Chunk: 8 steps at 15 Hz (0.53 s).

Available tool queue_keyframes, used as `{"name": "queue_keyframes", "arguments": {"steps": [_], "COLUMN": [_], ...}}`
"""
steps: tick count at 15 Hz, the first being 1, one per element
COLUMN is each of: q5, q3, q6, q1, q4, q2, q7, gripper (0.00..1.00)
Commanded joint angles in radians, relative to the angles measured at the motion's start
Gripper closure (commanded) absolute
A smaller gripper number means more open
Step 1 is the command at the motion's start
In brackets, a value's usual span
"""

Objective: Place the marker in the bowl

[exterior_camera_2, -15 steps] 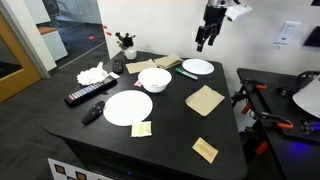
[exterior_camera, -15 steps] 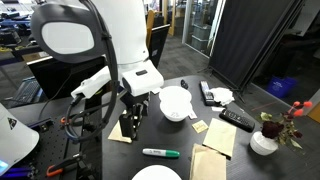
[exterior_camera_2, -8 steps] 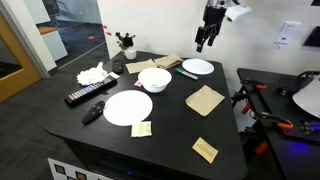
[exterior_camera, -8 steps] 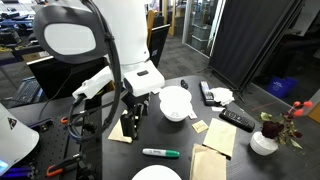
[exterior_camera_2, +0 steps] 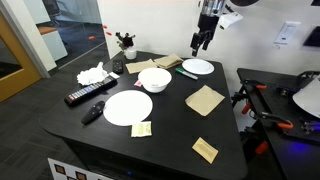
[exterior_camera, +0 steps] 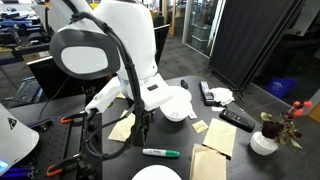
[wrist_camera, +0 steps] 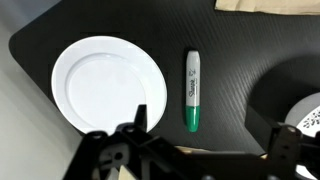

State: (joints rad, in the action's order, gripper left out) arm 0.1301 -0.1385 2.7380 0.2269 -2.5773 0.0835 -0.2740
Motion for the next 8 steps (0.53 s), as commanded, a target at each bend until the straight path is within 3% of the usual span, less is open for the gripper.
{"name": "queue_keyframes", "arguments": {"steps": [1, 8], "q5": [-0.063, -0.151], "q3": [-0.018, -0.011], "q6": [0.057, 0.069], "q1": [-0.018, -0.014], "q4": [0.049, 0.137], "q2": [0.087, 0.226], "q7": [0.071, 0.136], "gripper": [0.00, 0.00]}}
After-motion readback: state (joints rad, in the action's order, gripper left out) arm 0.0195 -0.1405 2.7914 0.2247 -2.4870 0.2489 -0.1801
